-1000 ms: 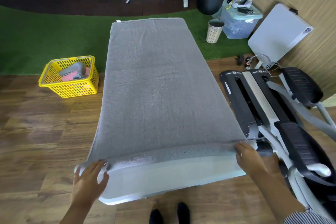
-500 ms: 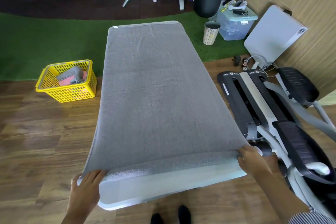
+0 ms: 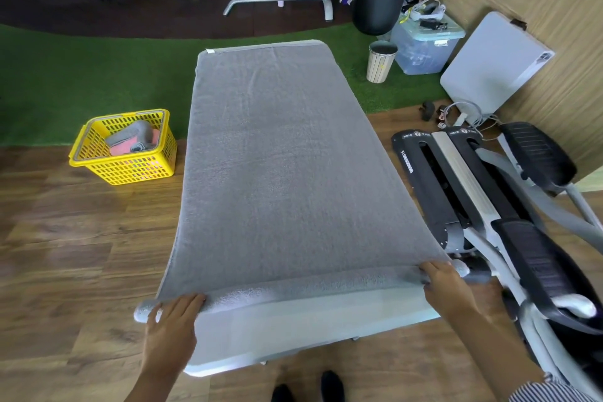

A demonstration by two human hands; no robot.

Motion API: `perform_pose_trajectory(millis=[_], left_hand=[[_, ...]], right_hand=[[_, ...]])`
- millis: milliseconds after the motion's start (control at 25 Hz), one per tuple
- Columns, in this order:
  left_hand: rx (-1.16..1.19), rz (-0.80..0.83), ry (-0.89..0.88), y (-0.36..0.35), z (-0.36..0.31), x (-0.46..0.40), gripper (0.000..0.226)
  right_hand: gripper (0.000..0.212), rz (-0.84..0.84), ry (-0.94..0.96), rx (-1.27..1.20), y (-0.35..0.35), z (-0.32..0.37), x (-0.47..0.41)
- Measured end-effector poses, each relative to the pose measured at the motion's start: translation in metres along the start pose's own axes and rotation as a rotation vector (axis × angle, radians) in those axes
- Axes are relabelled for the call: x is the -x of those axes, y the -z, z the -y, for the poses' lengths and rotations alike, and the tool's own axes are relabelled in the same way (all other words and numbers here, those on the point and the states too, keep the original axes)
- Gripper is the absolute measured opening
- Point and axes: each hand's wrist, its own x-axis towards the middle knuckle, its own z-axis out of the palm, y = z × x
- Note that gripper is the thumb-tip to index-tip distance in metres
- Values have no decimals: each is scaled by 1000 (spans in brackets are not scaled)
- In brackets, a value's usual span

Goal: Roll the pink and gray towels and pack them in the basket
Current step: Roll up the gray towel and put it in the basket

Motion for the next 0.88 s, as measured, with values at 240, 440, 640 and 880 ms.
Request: perform_pose_trajectory(millis=[240, 440, 640, 880], left_hand=[[-29, 30, -60, 5, 6, 6, 57], [33, 33, 24, 1, -1, -5, 51], [101, -18, 15, 0, -9, -3, 42], [42, 30, 97, 5, -20, -6, 55]], right_hand=[[26, 52, 28, 11, 2, -13, -9], [35, -68, 86, 43, 11, 0, -10], [37, -41, 84, -61, 1, -1, -4], [23, 4, 55, -26, -2, -4, -11]])
